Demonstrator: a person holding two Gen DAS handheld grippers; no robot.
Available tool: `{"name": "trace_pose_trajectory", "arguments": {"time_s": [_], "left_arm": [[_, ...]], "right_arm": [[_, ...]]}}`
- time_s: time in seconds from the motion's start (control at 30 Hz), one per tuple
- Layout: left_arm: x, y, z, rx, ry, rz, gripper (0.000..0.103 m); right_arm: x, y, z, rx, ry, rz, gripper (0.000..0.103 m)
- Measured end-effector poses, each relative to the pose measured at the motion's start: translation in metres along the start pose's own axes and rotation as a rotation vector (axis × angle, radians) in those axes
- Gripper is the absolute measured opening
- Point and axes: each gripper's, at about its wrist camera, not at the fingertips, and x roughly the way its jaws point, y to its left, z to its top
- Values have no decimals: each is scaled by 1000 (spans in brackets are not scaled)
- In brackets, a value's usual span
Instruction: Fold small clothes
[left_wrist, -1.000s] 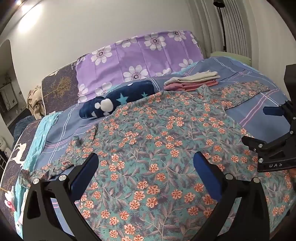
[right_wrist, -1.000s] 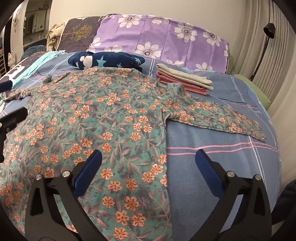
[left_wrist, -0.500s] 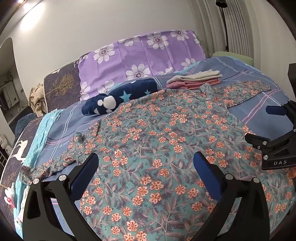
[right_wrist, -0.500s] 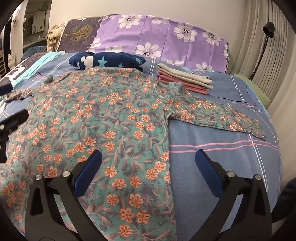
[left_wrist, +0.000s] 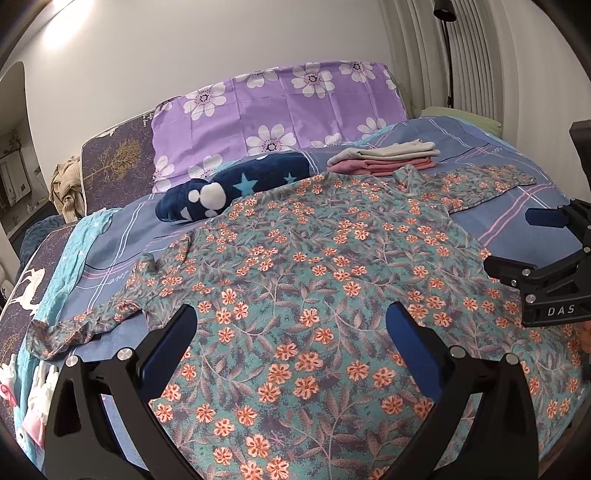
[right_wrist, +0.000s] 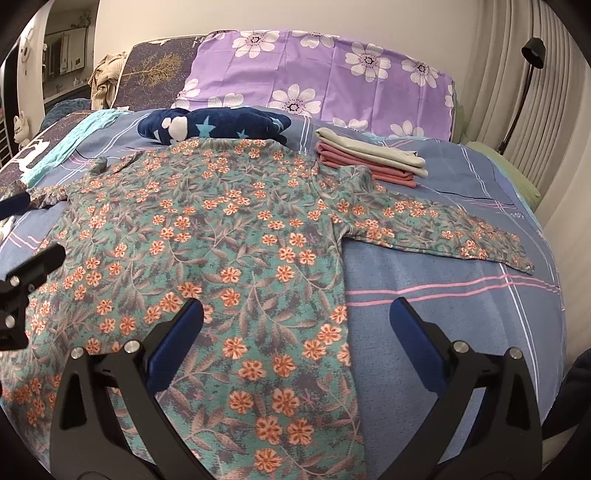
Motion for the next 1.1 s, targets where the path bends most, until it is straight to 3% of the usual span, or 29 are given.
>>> {"name": "trace_pose_trajectory", "arguments": {"time_s": [0.37,1.1], "left_arm": [[6,8,-9,-37,30,10,102],[14,14,-22,-5,90,48,102]], "right_arm": [[-1,14,-3,-38,-5,21,101],[-1,26,-4,-56,6,45,101]]}}
